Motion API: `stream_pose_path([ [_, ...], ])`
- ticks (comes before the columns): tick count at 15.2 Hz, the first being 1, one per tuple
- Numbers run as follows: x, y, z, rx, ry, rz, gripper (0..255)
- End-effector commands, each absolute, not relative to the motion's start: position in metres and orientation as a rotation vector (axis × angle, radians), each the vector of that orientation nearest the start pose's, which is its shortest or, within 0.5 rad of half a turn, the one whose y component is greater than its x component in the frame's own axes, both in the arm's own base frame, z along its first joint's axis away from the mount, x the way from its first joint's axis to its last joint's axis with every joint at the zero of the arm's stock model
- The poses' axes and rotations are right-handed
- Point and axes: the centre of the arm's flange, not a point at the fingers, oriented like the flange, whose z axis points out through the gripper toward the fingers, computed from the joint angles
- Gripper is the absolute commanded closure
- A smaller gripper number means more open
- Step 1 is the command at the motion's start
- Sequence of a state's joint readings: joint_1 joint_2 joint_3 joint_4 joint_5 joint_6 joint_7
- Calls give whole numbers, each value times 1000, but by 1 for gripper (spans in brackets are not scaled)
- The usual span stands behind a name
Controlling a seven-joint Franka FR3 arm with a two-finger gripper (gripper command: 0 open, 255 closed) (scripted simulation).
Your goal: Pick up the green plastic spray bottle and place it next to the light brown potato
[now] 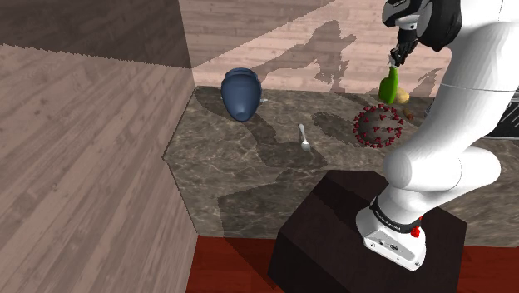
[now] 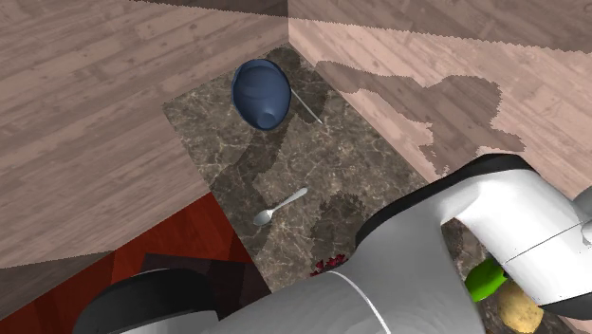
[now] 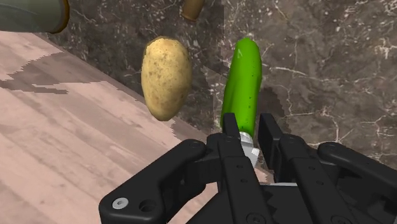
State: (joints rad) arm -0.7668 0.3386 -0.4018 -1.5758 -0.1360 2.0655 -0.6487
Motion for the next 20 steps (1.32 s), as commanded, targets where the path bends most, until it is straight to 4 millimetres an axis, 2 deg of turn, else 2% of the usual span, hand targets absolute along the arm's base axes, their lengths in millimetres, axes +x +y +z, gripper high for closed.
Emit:
stream_pose_path([
  [1,287,-608,466,-3352,738,158,255],
  [6,287,-608,441,-3352,738,158,255],
  [13,287,-608,441,-3352,738,158,255],
  [14,287,-608,441,-3352,738,158,0],
  [19,287,-608,441,-3352,738,158,0],
  [20,289,-604,454,-3352,738,158,0],
])
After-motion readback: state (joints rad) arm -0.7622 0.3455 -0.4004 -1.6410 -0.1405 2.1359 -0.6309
